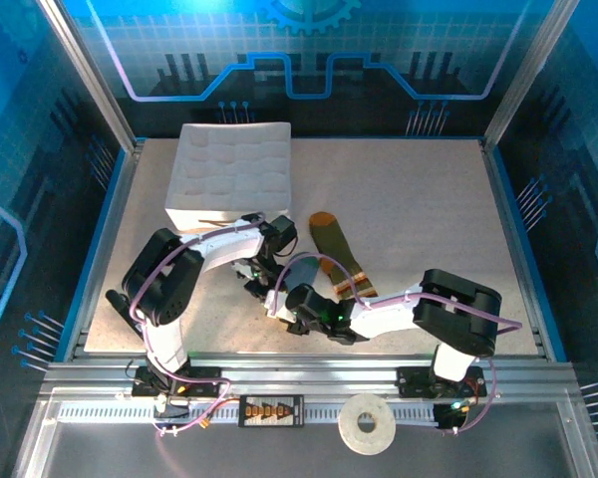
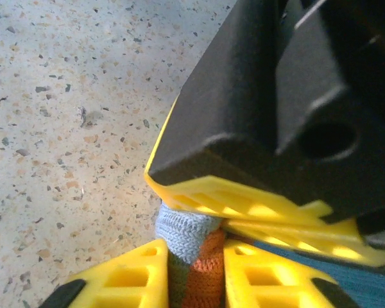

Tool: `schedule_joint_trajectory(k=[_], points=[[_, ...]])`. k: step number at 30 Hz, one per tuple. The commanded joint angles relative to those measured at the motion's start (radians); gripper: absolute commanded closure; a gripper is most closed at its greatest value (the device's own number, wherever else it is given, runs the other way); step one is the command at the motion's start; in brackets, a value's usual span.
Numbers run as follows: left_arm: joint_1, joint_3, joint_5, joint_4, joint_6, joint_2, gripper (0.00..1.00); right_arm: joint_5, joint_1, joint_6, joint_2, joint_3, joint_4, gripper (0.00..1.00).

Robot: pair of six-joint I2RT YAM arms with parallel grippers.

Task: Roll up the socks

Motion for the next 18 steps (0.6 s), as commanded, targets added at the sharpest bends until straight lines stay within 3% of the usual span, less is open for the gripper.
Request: schedule_joint_trajectory(k=[1, 3, 5, 11, 15, 18], points=[[-0.008, -0.066, -0.020, 0.031, -0.004, 0.038, 1.00, 0.030, -0.021, 0.051, 0.064, 0.002, -0.096, 0.87], [-0.002, -0.067, -0.016, 0.031, 0.000, 0.002, 0.97, -0.010, -0.039, 0.079, 0.056, -0.017, -0.102, 0.93], [0.009, -0.075, -0.019, 0.034, -0.005, -0.048, 0.85, -0.084, -0.071, 0.116, 0.054, -0.040, -0.111, 0.99], [0.055, -0.109, -0.044, 0.042, -0.011, -0.194, 0.42, -0.406, -0.199, 0.214, 0.059, -0.112, -0.047, 1.00], [0.086, -0.137, -0.087, 0.061, 0.004, -0.276, 0.31, -0.552, -0.275, 0.271, 0.092, -0.124, 0.002, 1.00], [0.095, -0.151, -0.115, 0.080, 0.038, -0.327, 0.30, -0.646, -0.332, 0.316, 0.121, -0.127, 0.029, 1.00]])
